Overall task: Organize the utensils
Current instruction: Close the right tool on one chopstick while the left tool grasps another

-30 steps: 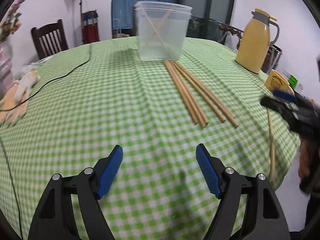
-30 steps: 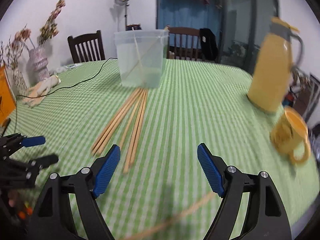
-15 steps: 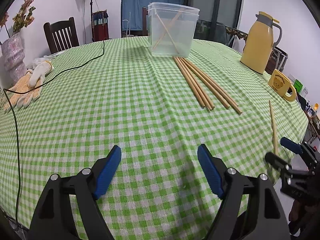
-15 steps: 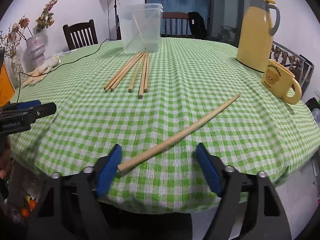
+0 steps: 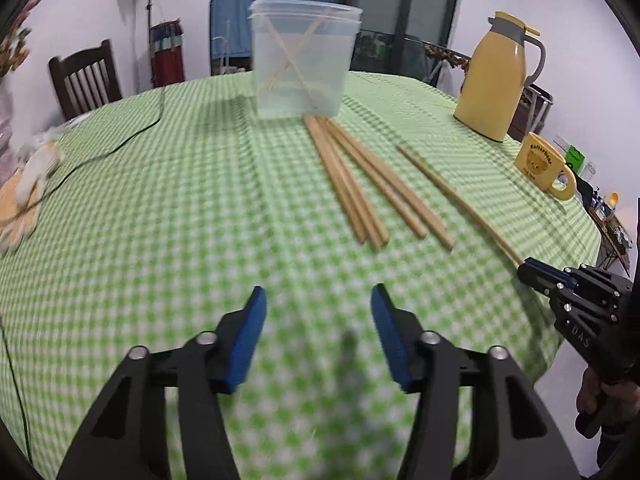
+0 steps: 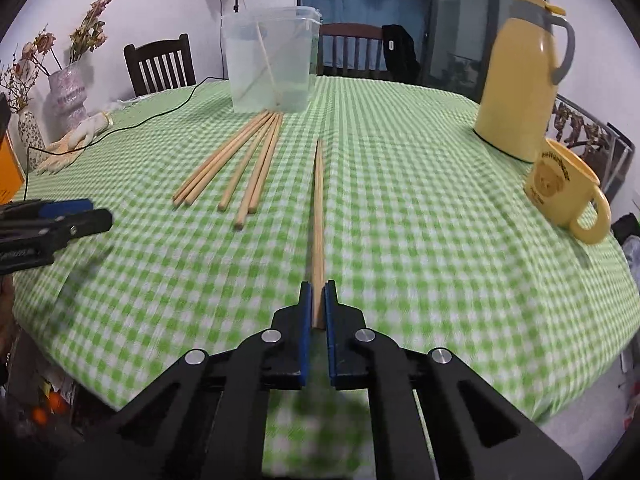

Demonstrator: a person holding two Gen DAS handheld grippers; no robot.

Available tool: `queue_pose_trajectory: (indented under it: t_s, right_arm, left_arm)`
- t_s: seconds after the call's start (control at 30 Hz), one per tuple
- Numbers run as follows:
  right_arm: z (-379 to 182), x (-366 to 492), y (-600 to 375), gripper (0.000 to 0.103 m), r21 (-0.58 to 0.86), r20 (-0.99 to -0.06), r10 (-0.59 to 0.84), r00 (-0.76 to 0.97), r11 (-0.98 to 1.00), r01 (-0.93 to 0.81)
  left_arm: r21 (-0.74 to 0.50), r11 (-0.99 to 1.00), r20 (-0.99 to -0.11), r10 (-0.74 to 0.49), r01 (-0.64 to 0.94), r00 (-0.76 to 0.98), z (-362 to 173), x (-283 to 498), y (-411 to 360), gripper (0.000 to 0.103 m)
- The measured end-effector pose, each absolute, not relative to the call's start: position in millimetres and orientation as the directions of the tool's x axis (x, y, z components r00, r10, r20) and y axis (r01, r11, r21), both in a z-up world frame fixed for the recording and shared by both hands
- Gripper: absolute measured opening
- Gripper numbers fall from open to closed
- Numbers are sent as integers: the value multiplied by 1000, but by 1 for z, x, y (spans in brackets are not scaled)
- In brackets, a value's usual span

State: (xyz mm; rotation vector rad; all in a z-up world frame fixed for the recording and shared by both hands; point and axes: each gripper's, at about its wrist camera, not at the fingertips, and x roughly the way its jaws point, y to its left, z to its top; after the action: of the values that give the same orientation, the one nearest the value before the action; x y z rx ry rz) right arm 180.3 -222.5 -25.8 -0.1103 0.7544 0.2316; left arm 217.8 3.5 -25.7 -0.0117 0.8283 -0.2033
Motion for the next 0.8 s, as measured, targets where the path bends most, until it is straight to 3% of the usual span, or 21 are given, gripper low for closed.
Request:
queue_pose_trajectory:
  t_s: [0.3,0.5,0.63,0.8]
  right_arm:
    - [-22,209,-230,7,22,-684,208,699,964,-265]
    - [-28,211,-229,7,33,-692,225,686,959,-281]
    - [-31,212,-228,7,36,-693,234,682,956,-291]
    - [-31,209,-226,7,11,-677,227,700,954,-299]
  left_arm:
    - [-94,974,-787,-198,204,584,-36,281,-27,25]
    - [-66,976,-793,-177,207,582,-40,290,-38,22]
    - [41,976,-797,-96,213,596,-40,294,-52,17]
    - [45,987,-789,-60,155,612,-42,293,-53,16]
